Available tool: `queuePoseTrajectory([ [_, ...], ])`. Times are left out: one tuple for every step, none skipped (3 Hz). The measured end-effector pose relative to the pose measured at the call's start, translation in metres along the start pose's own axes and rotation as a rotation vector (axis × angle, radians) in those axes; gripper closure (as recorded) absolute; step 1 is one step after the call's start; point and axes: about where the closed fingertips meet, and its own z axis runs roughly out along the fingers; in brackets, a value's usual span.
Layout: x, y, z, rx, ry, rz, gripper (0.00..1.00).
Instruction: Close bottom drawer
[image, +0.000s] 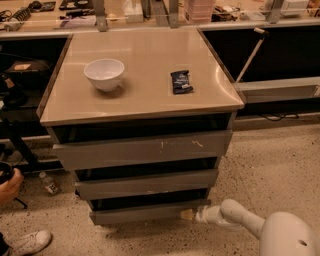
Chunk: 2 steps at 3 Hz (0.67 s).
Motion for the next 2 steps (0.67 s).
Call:
queuePoseTrajectory([
  [-0.008, -0.001, 0.007, -0.002, -0.014, 0.003, 1.00],
  [-0.019, -0.001, 0.012, -0.001, -0.023, 0.001, 1.00],
])
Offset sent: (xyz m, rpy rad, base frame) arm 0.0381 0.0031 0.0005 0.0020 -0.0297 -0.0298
